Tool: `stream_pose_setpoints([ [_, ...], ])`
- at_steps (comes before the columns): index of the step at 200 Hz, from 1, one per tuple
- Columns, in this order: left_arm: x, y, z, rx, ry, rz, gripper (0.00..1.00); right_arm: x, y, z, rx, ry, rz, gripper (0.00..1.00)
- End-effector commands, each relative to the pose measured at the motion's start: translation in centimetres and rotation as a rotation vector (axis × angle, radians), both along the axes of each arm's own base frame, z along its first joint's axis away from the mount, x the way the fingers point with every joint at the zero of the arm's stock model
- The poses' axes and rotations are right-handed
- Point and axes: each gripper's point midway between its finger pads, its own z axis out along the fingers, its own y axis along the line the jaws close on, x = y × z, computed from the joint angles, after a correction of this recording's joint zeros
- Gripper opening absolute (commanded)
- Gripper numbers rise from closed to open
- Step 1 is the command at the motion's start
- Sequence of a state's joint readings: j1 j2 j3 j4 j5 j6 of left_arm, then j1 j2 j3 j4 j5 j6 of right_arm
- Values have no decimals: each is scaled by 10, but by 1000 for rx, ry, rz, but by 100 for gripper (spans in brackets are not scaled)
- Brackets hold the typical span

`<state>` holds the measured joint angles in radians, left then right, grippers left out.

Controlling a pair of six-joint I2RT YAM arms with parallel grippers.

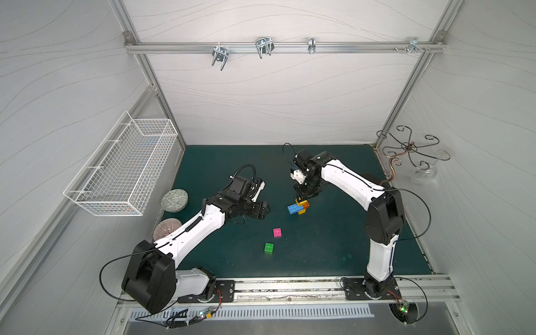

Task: Assemble the number 4 with lego
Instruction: Assemble the lego brick with the lego brick.

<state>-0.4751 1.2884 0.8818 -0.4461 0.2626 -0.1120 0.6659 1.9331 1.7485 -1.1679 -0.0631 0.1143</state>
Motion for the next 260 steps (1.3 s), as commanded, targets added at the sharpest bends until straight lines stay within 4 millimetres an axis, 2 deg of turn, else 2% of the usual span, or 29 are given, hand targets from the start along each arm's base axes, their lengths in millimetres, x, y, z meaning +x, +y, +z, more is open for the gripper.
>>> stream_pose_setpoints([
  [1, 7, -5, 8, -17, -23, -12, 77, 0, -10, -2, -55, 16, 20, 10],
  [107, 8, -5, 9, -18, -24, -14, 77, 7, -14, -16, -91, 66, -13, 10],
  [189, 8, -4, 9, -15, -29, -11, 76, 4, -10, -19, -78, 92, -14, 10],
  [260, 8, -4, 10, -15, -32, -10, 76, 2, -11, -31, -100, 121, -21, 11],
])
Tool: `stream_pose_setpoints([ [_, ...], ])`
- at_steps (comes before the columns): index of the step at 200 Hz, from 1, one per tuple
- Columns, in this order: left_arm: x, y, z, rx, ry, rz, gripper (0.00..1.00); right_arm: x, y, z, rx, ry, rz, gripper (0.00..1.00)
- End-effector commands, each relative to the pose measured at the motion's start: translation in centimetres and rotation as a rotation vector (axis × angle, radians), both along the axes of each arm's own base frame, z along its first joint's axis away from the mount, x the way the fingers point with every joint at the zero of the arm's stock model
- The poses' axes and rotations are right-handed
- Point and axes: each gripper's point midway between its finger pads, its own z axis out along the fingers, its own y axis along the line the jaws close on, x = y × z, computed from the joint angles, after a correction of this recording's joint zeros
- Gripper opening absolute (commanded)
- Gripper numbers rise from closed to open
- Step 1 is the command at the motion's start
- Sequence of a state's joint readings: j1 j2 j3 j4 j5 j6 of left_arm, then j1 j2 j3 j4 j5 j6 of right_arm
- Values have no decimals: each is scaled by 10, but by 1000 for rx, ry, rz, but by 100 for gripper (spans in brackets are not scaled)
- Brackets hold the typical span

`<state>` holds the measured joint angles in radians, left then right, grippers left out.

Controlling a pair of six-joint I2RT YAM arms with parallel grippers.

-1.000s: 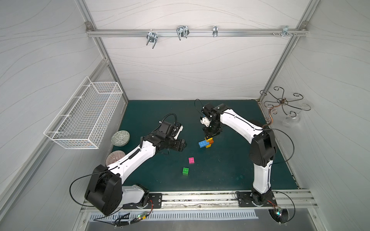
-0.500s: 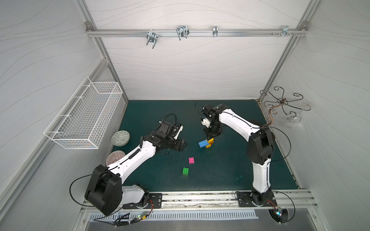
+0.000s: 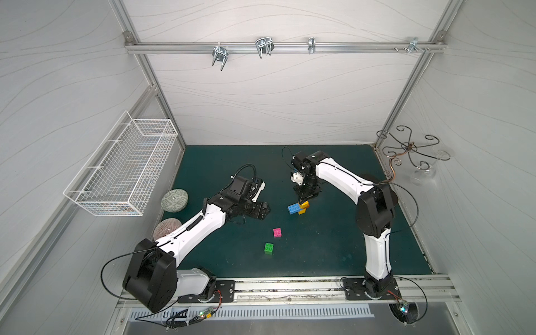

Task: Assemble the number 4 with lego
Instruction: Assemble the lego brick with the lego brick.

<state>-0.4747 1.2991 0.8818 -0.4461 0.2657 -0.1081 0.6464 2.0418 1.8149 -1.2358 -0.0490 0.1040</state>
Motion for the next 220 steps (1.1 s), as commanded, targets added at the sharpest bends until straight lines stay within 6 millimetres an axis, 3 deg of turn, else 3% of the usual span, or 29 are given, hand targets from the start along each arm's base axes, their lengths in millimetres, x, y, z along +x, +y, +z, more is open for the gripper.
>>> stream_pose_setpoints([
  [1, 7, -3, 13, -19, -40, -7, 76, -4, -3, -7, -23, 43, -11, 11],
  [149, 7, -3, 16, -18, -47, -8, 76, 6, -5, -27, -91, 107, -43, 12],
  [220, 7, -3, 16, -18, -47, -9, 76, -12, -9, -50, -136, 143, -11, 10],
])
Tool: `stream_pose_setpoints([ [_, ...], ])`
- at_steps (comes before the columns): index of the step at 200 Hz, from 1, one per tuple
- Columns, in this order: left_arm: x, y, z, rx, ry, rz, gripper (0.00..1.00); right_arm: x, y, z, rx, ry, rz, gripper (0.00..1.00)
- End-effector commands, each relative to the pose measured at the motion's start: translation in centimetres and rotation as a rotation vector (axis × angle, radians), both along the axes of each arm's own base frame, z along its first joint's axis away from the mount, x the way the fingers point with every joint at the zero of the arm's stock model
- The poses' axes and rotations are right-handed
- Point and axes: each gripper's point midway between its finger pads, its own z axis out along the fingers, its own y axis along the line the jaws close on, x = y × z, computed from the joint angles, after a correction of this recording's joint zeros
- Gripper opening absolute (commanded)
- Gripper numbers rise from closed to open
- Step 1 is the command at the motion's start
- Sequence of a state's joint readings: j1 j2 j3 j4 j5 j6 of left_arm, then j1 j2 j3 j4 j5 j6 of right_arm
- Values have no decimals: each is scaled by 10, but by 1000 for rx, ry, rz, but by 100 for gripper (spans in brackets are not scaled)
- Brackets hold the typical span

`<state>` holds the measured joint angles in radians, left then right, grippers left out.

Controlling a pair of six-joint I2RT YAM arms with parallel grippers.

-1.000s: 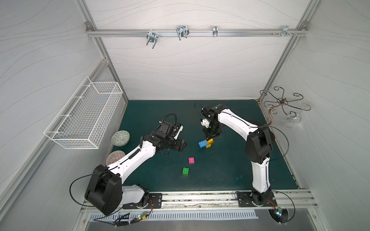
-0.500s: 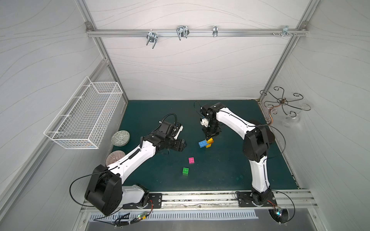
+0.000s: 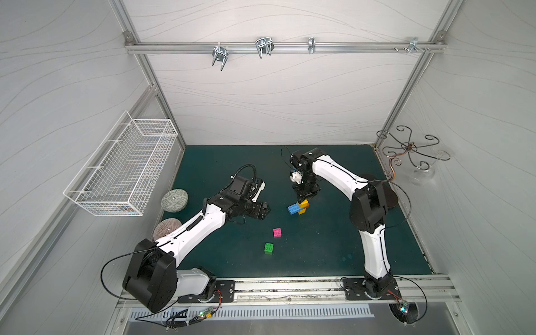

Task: Assemble the number 4 with lego
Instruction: Assemble the lego brick with the lego brick.

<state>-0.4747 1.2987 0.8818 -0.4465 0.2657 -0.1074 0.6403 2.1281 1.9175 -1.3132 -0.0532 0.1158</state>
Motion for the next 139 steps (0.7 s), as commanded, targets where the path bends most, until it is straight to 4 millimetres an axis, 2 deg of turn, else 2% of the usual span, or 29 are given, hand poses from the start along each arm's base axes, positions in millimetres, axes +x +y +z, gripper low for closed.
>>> stream_pose_setpoints([
  [1, 7, -3, 16, -19, -46, -10, 76, -18, -10, -43, -102, 92, 9, 10],
  [52, 7, -3, 17, -18, -47, -11, 76, -28, -13, -64, -149, 110, 24, 9],
  [80, 7, -3, 18, -22, -49, -11, 76, -34, -14, -69, -150, 129, 3, 8],
  [139, 7, -3, 21, -27, -57, -6, 76, -36, -24, -66, -124, 177, -212, 7],
])
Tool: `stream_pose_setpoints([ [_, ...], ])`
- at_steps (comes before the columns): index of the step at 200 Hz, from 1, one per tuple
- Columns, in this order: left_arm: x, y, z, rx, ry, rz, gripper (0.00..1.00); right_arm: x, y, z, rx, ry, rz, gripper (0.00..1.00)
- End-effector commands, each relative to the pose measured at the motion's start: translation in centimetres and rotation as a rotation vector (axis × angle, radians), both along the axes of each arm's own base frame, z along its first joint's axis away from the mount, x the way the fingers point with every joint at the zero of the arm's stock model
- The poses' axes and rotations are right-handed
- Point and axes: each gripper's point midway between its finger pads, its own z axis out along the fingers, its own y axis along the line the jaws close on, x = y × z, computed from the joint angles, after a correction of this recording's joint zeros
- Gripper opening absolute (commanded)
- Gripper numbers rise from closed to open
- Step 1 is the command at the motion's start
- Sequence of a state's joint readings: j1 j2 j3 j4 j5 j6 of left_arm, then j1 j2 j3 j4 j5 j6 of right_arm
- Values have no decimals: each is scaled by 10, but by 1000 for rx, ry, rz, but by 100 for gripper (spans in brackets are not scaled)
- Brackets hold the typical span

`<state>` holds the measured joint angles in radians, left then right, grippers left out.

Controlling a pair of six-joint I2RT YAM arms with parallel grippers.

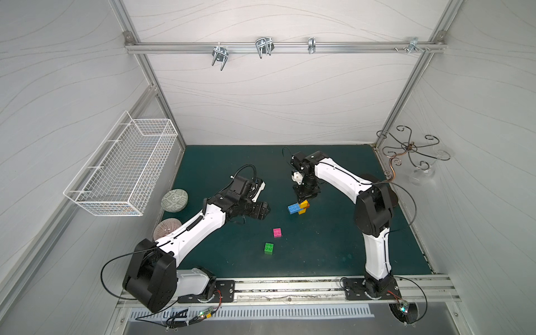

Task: Assemble the number 4 with lego
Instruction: Assemble the lego brick with the lego brick.

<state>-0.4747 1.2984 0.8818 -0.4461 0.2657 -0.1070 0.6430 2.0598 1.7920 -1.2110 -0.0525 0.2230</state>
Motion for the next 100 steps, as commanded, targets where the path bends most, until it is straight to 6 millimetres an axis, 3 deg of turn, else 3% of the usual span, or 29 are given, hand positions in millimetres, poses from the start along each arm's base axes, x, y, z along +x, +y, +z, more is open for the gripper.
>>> stream_pose_setpoints([
  [1, 7, -3, 20, -26, -56, -6, 76, -32, -22, -60, -126, 210, -111, 8],
  [52, 7, -2, 23, -28, -63, 0, 76, -33, -21, -55, -119, 222, -179, 9],
  [100, 7, -1, 24, -28, -70, 5, 76, -27, -23, -44, -122, 185, -178, 22],
])
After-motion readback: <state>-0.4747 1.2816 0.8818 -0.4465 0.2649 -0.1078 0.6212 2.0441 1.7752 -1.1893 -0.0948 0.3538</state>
